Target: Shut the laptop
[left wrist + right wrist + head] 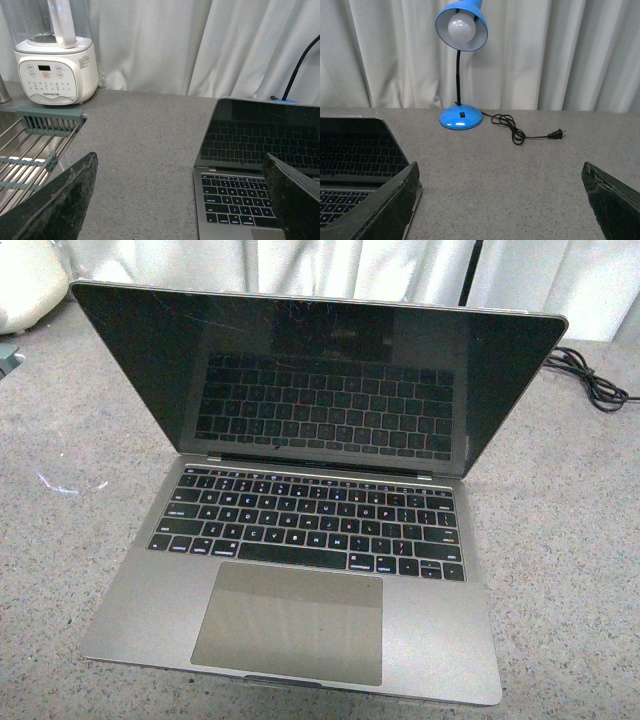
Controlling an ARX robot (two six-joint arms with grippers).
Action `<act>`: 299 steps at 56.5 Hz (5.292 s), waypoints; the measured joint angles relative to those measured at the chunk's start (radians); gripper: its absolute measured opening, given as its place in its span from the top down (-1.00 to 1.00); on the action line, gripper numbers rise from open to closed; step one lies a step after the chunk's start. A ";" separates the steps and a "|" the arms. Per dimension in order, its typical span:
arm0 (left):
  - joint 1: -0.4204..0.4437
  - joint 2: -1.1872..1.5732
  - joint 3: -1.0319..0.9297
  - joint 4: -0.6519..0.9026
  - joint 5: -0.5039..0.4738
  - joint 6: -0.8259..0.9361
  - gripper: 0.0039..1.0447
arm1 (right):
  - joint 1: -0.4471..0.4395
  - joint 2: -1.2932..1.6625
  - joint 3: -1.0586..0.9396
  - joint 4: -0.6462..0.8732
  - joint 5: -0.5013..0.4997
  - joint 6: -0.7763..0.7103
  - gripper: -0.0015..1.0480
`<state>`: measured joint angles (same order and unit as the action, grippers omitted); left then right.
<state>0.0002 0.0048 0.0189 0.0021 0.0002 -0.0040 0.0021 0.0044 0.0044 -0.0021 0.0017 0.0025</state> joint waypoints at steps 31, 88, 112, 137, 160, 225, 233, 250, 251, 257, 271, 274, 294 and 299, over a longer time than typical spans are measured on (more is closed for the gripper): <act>0.000 0.000 0.000 0.000 0.000 0.000 -0.88 | 0.000 0.000 0.000 0.000 0.000 0.000 -0.82; -0.187 0.927 0.363 0.314 -0.182 -0.100 -0.88 | -0.018 1.070 0.389 0.557 0.008 0.061 -0.82; -0.228 1.394 0.727 0.307 -0.042 -0.106 -0.88 | 0.055 1.447 0.868 0.305 -0.274 0.211 -0.82; -0.265 1.543 0.885 0.215 -0.023 -0.066 0.83 | 0.134 1.562 0.954 0.216 -0.399 0.317 0.84; -0.209 1.535 0.800 0.171 0.004 -0.080 0.93 | 0.084 1.621 0.824 0.293 -0.627 0.656 0.98; 0.025 1.283 0.421 0.292 0.059 -0.320 0.93 | 0.179 1.543 0.462 0.331 -0.343 0.766 0.98; 0.096 1.127 0.399 0.253 0.144 -0.318 0.93 | 0.221 1.316 0.388 0.333 -0.076 0.547 0.98; 0.245 0.755 0.276 0.092 0.327 -0.251 0.93 | 0.300 0.820 0.166 0.315 0.352 0.090 0.98; 0.258 0.713 0.271 0.063 0.340 -0.251 0.93 | 0.307 0.786 0.158 0.304 0.374 0.079 0.98; 0.286 0.571 0.263 -0.028 0.375 -0.243 0.70 | 0.369 0.590 0.121 0.297 0.481 0.016 0.87; 0.188 0.452 0.090 0.339 0.180 -0.040 0.93 | 0.241 0.449 0.029 0.401 0.229 0.002 0.98; 0.170 0.429 0.079 0.335 0.161 -0.027 0.93 | 0.222 0.435 0.018 0.405 0.211 0.002 0.98; 0.004 0.307 0.030 0.259 0.009 -0.003 0.93 | 0.063 0.280 -0.001 0.289 0.028 0.001 0.98; 0.003 0.283 0.023 0.243 0.002 -0.003 0.93 | 0.013 0.251 -0.001 0.262 0.005 0.001 0.98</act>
<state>0.0032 0.2882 0.0422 0.2451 0.0017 -0.0074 0.0147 0.2550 0.0036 0.2596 0.0067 0.0036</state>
